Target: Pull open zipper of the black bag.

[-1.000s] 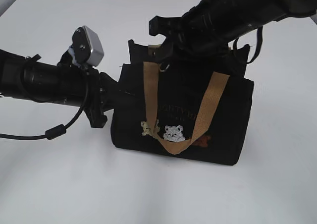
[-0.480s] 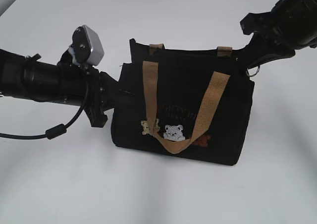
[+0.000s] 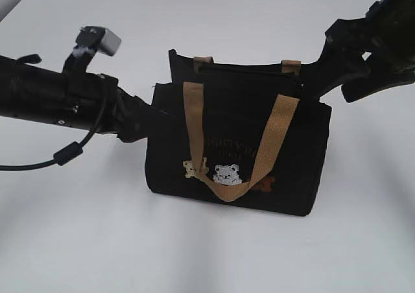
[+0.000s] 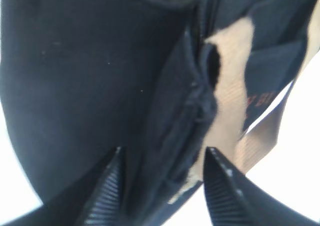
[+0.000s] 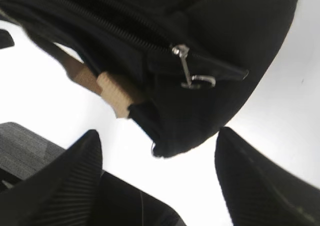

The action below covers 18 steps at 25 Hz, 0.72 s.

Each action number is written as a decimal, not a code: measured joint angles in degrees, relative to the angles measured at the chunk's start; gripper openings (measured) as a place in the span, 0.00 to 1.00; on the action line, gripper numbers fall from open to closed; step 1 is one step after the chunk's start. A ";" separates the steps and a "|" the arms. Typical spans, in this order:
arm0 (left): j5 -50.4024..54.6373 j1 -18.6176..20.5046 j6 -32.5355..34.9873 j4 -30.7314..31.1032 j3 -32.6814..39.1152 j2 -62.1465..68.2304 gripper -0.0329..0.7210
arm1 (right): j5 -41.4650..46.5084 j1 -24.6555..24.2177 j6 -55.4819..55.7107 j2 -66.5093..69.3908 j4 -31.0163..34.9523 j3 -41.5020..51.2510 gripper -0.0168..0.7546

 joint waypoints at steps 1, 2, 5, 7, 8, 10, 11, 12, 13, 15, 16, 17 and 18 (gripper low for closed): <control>-0.48 0.00 -6.36 1.59 0.00 -1.41 0.60 | 1.12 0.08 0.31 -1.02 0.00 0.00 0.73; -0.95 0.00 -12.49 4.26 0.00 -2.87 0.61 | 2.69 0.08 0.88 -2.17 -0.07 0.00 0.74; -1.34 0.00 -28.18 15.43 0.26 -7.37 0.55 | 7.07 0.15 2.91 -6.99 -1.19 0.79 0.74; -1.46 0.00 -36.17 22.68 1.62 -11.04 0.53 | 8.19 0.15 4.52 -11.70 -3.61 3.75 0.74; -1.57 0.00 -39.82 25.26 2.55 -13.35 0.52 | 8.38 0.15 5.51 -14.68 -5.65 5.59 0.74; -1.50 0.00 -46.10 30.64 5.41 -18.40 0.52 | 8.65 0.15 7.51 -20.62 -10.07 11.05 0.74; -1.90 0.00 -49.51 33.29 6.76 -21.57 0.52 | 8.76 0.18 8.62 -24.07 -12.47 13.62 0.74; -2.17 0.00 -53.35 35.76 8.37 -25.01 0.51 | 8.82 0.18 9.46 -27.66 -14.70 16.80 0.74; -2.22 0.00 -56.68 39.09 9.93 -28.76 0.51 | 8.94 0.18 9.87 -30.73 -16.30 19.93 0.74; -2.02 0.00 -65.01 45.87 12.58 -36.09 0.51 | 8.99 0.18 10.39 -38.10 -19.14 25.25 0.74; -1.58 0.00 -69.48 49.72 13.71 -40.30 0.51 | 8.74 0.18 10.58 -42.50 -19.77 27.87 0.74; -0.88 0.00 -73.17 53.69 14.58 -44.52 0.51 | 8.59 0.18 10.55 -45.93 -20.16 30.14 0.74; 0.23 0.00 -77.15 57.52 15.11 -48.00 0.51 | 8.48 0.18 10.55 -49.24 -20.46 31.74 0.74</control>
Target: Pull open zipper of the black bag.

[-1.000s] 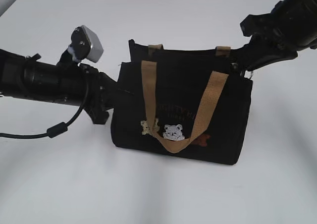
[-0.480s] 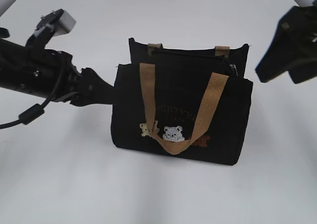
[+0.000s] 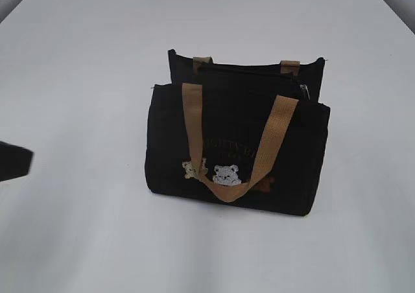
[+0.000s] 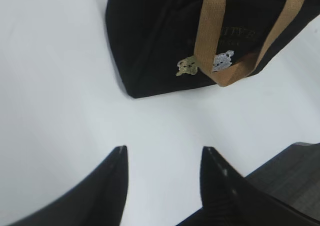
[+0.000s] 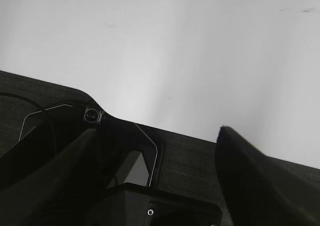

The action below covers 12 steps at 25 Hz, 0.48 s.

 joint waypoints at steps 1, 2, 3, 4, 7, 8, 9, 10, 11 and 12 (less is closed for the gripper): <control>1.53 0.00 -3.74 3.13 0.37 -4.34 0.51 | -0.13 0.00 -0.14 -3.01 -0.14 1.73 0.74; 3.23 0.00 -7.30 6.84 0.45 -9.43 0.51 | -0.35 0.00 -0.35 -5.50 -0.50 3.25 0.74; 4.64 0.00 -10.19 10.67 0.45 -12.54 0.51 | -0.58 0.00 -0.73 -8.48 -1.02 4.56 0.74; 6.55 0.00 -13.56 14.91 0.45 -15.88 0.51 | -0.96 0.00 -1.22 -11.43 -1.43 5.53 0.73; 12.66 0.00 -21.42 25.99 1.09 -24.59 0.51 | -2.97 0.00 -2.68 -19.34 -2.05 8.87 0.72; 14.72 0.00 -23.31 28.54 1.46 -27.42 0.51 | -3.91 0.00 -2.93 -21.88 -2.05 9.68 0.70; 16.19 0.00 -24.61 30.87 1.72 -30.08 0.51 | -4.59 0.00 -3.11 -23.73 -2.05 10.04 0.70; 17.05 0.00 -25.35 32.29 1.79 -32.22 0.51 | -4.99 0.00 -3.28 -25.72 -2.05 10.18 0.69; 17.39 0.05 -25.80 33.02 1.79 -34.55 0.51 | -5.24 0.00 -3.33 -27.50 -2.05 10.18 0.69; 17.59 0.05 -26.16 33.38 1.79 -36.70 0.51 | -5.41 0.00 -3.40 -29.06 -2.16 10.22 0.69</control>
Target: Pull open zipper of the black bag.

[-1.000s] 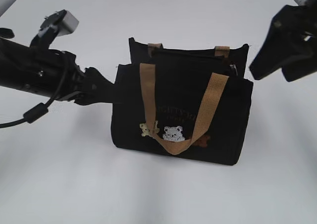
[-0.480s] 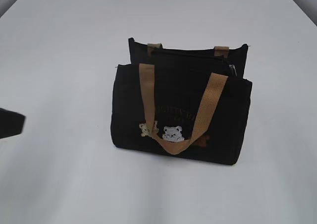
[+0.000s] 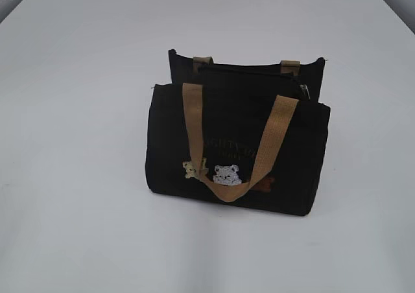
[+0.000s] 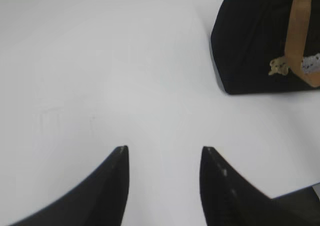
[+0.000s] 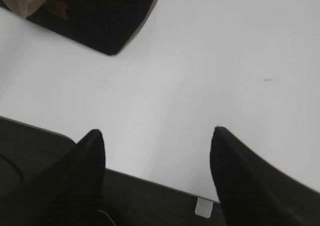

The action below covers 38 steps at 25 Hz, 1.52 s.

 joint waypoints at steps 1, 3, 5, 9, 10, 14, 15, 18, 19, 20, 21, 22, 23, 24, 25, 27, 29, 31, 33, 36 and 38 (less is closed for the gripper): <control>0.37 0.00 -0.12 0.34 0.00 -1.86 0.50 | -0.05 0.00 -0.04 -1.19 -0.06 0.00 0.68; 2.13 0.00 -0.34 0.34 0.16 -4.77 0.50 | -0.17 0.00 -0.06 -3.54 -0.06 0.00 0.68; 4.11 0.00 -0.35 -0.45 1.37 -7.58 0.50 | -0.29 0.00 -0.06 -5.44 -0.08 0.00 0.68; 5.36 0.00 1.28 -2.29 1.65 -12.58 0.50 | -0.39 0.00 -0.06 -9.42 -0.13 0.07 0.68; 5.55 0.00 2.21 -2.93 1.65 -13.46 0.50 | -0.39 0.00 -0.06 -9.81 -0.14 0.14 0.68; 5.62 0.00 4.39 -4.79 1.65 -14.02 0.49 | -0.39 0.00 -0.06 -9.93 -0.28 0.18 0.68; 5.68 0.00 4.60 -4.92 1.65 -14.04 0.48 | -0.39 0.00 -0.06 -9.93 -0.28 0.18 0.68; 5.68 0.00 4.83 -4.99 1.65 -14.09 0.48 | -0.45 0.00 -0.01 -9.93 -0.28 0.18 0.68; 5.68 0.00 4.83 -4.99 1.65 -14.09 0.48 | -0.45 0.00 -0.01 -9.93 -0.28 0.18 0.68; 5.68 0.00 4.83 -4.99 1.65 -14.09 0.48 | -0.45 0.00 -0.01 -9.93 -0.16 0.18 0.68; 5.68 0.00 4.83 -5.00 1.65 -14.09 0.48 | -0.45 0.00 -0.01 -9.93 -0.10 0.18 0.68; 5.68 0.00 4.87 -5.06 1.65 -14.09 0.47 | -0.45 0.00 -0.01 -9.93 0.00 0.18 0.68; 5.68 0.00 4.87 -5.06 1.65 -14.09 0.47 | -0.45 0.00 0.04 -9.93 0.07 0.18 0.68; 5.68 0.00 4.87 -5.06 1.65 -14.09 0.47 | -0.45 0.00 0.04 -9.93 0.18 0.18 0.68; 5.68 0.00 4.87 -5.06 1.65 -14.09 0.47 | -0.45 0.00 0.04 -9.93 0.17 0.18 0.68; 5.68 0.00 4.87 -5.06 1.65 -14.09 0.47 | -0.45 0.00 0.04 -9.93 0.17 0.18 0.68; 5.68 0.08 4.87 -5.06 1.65 -14.09 0.47 | -0.45 0.00 0.08 -9.93 0.17 0.18 0.68; 5.68 1.55 4.87 -5.07 1.65 -14.09 0.47 | -0.45 -0.27 0.08 -9.93 0.24 0.18 0.68; 5.62 6.61 4.87 -5.07 1.65 -14.09 0.47 | -0.45 -2.43 0.08 -9.93 0.30 0.18 0.68; 5.68 15.13 4.87 -5.07 1.65 -14.09 0.47 | -0.45 -7.14 0.08 -9.93 0.35 0.18 0.68; 5.68 17.30 4.87 -5.07 1.65 -14.09 0.47 | -0.45 -8.65 0.08 -9.93 0.35 0.18 0.68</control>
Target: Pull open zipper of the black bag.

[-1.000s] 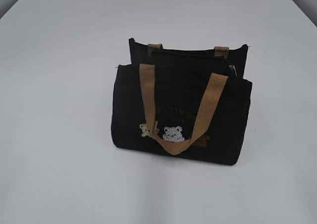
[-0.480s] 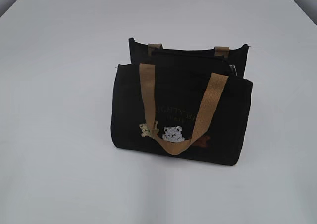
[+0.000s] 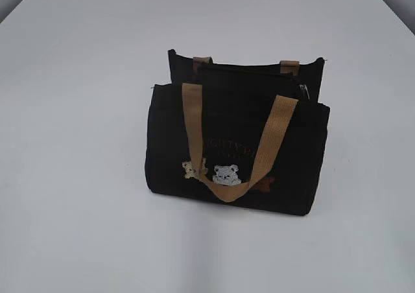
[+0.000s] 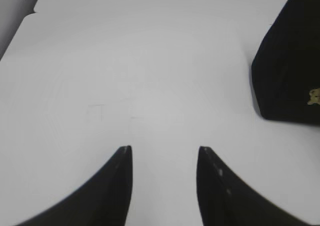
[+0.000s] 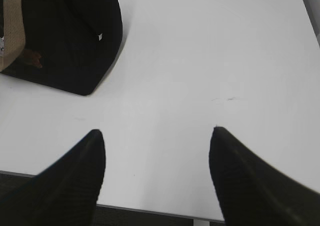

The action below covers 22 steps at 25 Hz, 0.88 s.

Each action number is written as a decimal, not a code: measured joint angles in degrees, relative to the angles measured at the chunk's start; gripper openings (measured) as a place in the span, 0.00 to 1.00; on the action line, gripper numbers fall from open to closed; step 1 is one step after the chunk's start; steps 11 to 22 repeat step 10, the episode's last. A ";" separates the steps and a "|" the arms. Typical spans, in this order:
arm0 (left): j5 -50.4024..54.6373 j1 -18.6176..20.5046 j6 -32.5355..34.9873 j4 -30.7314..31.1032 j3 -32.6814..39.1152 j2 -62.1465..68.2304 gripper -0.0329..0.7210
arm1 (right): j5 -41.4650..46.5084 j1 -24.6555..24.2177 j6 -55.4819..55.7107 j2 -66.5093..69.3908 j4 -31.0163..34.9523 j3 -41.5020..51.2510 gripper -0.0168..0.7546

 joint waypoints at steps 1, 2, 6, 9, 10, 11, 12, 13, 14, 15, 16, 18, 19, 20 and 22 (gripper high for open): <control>0.00 0.18 0.00 0.00 0.00 0.00 0.46 | 0.00 -0.27 0.00 0.00 0.00 0.00 0.68; 0.00 0.18 0.00 0.00 0.00 0.00 0.45 | 0.00 -0.34 0.00 0.00 0.00 0.00 0.68; 0.00 0.21 0.00 0.00 0.00 0.00 0.42 | 0.00 -0.39 0.00 0.00 0.00 0.00 0.68; 0.00 0.21 0.00 0.00 0.00 0.00 0.40 | 0.00 -0.39 0.00 0.00 0.00 0.00 0.68; 0.00 0.21 0.00 0.00 0.00 0.00 0.40 | 0.00 -0.39 0.00 0.00 0.00 0.00 0.68; 0.00 0.21 0.00 0.00 0.00 0.00 0.40 | 0.00 -0.39 0.00 0.00 0.00 0.00 0.68; 0.00 0.21 0.00 0.00 0.00 0.00 0.40 | 0.00 -0.39 0.00 0.00 0.00 0.00 0.68; 0.00 0.21 0.00 0.00 0.00 0.00 0.40 | 0.00 -0.39 0.00 0.00 0.00 0.00 0.68; 0.00 0.21 0.00 0.00 0.00 0.00 0.40 | 0.00 -0.39 0.00 0.00 0.00 0.00 0.68; 0.00 0.21 0.00 0.00 0.00 0.00 0.40 | 0.00 -0.39 0.00 0.00 0.00 0.00 0.68; 0.00 0.21 0.00 0.00 0.00 0.00 0.40 | 0.00 -0.39 0.00 0.00 0.00 0.00 0.68; 0.00 0.21 0.00 0.00 0.00 0.00 0.40 | 0.00 -0.39 0.00 0.00 0.00 0.00 0.68; 0.00 0.21 0.00 0.00 0.00 0.00 0.40 | 0.00 -0.39 0.00 0.00 0.00 0.00 0.68; 0.00 0.21 0.00 0.00 0.00 0.00 0.40 | 0.00 -0.39 0.00 0.00 0.00 0.00 0.68; 0.00 0.21 0.00 0.00 0.00 0.00 0.40 | 0.00 -0.39 0.00 0.00 0.00 0.00 0.68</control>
